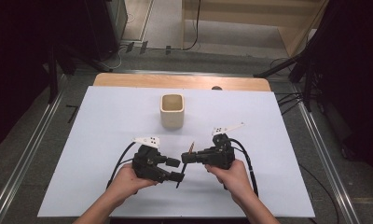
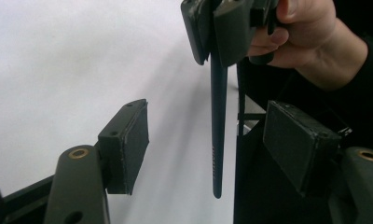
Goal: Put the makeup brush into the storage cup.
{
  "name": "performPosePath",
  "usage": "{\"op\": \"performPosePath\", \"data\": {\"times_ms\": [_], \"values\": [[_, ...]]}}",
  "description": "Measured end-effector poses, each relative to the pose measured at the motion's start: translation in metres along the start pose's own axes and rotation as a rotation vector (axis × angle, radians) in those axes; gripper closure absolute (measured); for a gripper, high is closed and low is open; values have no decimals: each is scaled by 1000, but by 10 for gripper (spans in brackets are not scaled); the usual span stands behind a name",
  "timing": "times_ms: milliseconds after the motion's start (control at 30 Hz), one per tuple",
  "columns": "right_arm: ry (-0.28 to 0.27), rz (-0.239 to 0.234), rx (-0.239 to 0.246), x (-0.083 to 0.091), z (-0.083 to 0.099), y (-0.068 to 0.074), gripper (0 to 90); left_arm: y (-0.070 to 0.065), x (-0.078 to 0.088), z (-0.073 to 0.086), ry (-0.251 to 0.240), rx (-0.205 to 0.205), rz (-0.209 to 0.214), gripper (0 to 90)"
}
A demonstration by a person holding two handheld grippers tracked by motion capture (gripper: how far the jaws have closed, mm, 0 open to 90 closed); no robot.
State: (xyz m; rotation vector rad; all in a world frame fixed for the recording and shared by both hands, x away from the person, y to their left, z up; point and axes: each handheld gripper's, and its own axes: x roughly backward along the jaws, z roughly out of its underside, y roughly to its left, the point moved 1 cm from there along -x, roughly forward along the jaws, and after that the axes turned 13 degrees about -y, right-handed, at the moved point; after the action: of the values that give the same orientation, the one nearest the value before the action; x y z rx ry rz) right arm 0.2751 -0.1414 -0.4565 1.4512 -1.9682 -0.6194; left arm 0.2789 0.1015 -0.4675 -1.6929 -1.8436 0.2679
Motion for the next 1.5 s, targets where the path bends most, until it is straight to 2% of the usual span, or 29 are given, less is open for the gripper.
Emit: {"op": "performPosePath", "data": {"times_ms": [200,367,533,733,1000,1167,1500], "values": [[51,-29,45,-7,-2,0,834,2,-3,1,15,-31,0,337],[64,-28,69,-10,-1,0,834,4,-4,1,11,-55,-3,336],[62,-24,78,-10,-1,-1,834,4,-7,2,10,-40,-7,317],[67,-24,75,-12,-1,-2,834,4,-8,3,22,-40,0,334],[71,-31,78,-13,0,-1,834,3,-10,3,36,-11,1,478],[73,-30,81,-14,1,-1,834,2,-9,2,25,5,14,544],[81,-38,86,-15,1,-1,834,2,-9,2,38,29,9,709]]}}
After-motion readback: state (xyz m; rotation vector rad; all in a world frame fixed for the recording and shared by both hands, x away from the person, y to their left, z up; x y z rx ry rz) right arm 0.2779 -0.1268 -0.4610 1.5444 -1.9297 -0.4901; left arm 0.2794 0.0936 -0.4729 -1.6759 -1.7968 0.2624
